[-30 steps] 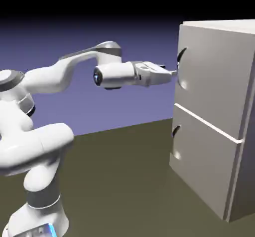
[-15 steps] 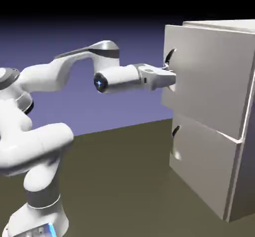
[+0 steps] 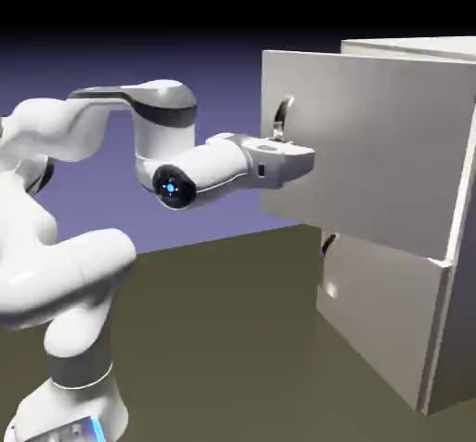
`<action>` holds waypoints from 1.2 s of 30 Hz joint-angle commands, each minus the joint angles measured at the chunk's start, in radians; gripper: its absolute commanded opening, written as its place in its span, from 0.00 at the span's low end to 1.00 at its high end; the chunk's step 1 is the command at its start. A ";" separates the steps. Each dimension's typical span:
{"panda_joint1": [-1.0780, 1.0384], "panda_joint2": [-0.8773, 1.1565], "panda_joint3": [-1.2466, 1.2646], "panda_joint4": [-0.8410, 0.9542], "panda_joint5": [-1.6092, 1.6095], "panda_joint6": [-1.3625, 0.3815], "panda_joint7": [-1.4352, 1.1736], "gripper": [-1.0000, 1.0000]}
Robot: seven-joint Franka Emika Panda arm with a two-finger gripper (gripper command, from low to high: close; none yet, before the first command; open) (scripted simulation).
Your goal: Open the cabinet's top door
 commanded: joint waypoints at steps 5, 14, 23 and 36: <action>-0.094 -0.138 -0.135 0.028 -0.198 -0.216 -0.106 0.00; -0.224 -0.464 -0.270 0.191 -0.543 -0.489 -0.318 0.00; -0.271 -0.790 -0.319 0.434 -0.824 -0.642 -0.483 0.00; -0.263 -1.240 -0.320 0.891 -1.120 -0.824 -0.597 0.00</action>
